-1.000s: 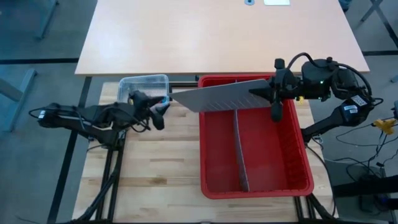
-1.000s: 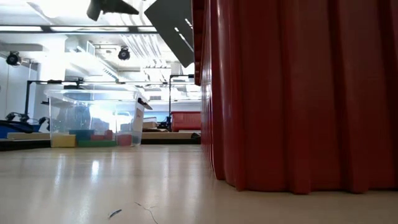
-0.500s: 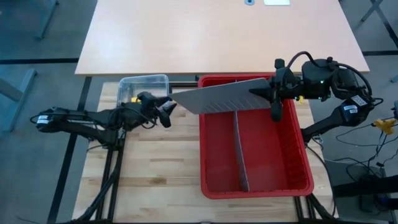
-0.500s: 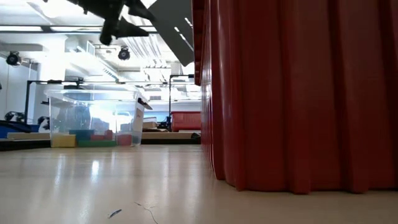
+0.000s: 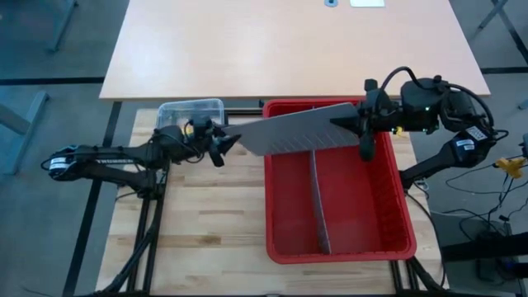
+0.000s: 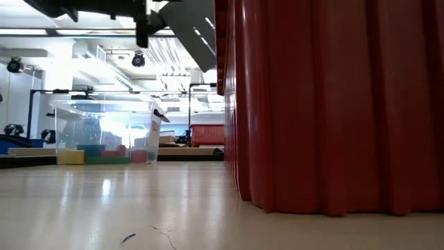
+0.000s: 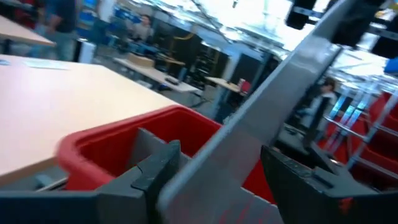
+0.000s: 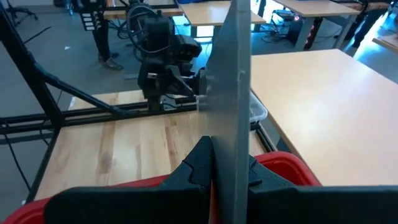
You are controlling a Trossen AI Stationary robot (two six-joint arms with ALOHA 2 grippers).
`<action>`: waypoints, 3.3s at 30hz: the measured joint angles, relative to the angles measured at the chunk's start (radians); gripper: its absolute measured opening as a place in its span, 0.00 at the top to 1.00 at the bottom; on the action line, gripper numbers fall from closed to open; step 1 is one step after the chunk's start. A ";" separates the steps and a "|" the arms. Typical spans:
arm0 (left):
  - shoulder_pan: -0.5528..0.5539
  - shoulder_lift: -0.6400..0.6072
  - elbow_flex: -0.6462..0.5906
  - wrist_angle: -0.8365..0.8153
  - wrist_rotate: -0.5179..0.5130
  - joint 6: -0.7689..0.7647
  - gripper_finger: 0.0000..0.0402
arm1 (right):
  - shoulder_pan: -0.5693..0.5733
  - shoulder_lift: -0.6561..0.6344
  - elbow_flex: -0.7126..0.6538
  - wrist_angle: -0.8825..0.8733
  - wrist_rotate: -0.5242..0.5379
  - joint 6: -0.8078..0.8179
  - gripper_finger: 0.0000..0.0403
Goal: Sort blocks
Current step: Insert the bin divider into the red bin
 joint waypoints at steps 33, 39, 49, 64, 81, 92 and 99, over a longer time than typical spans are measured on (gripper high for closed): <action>-0.038 0.236 0.346 -0.063 0.190 0.123 0.99 | 0.001 -0.179 -0.013 -0.266 0.098 0.063 1.00; -0.039 0.287 0.446 -0.160 0.204 0.147 1.00 | 0.000 -0.310 -0.195 -0.127 0.100 0.083 1.00; -0.041 0.321 0.482 -0.173 0.225 0.115 1.00 | 0.000 -0.574 -0.674 0.189 0.066 0.147 1.00; -0.050 0.370 0.481 -0.125 0.223 0.062 1.00 | 0.000 -0.918 -1.111 0.374 0.057 0.265 1.00; -0.050 0.471 0.482 -0.038 0.259 0.061 1.00 | 0.000 -0.996 -1.140 0.394 0.178 0.188 1.00; -0.050 0.517 0.482 0.019 0.265 0.117 1.00 | 0.000 -1.050 -1.141 0.374 0.210 0.120 1.00; -0.050 0.539 0.482 0.064 0.259 0.118 1.00 | 0.000 -1.056 -1.139 0.372 0.222 0.101 1.00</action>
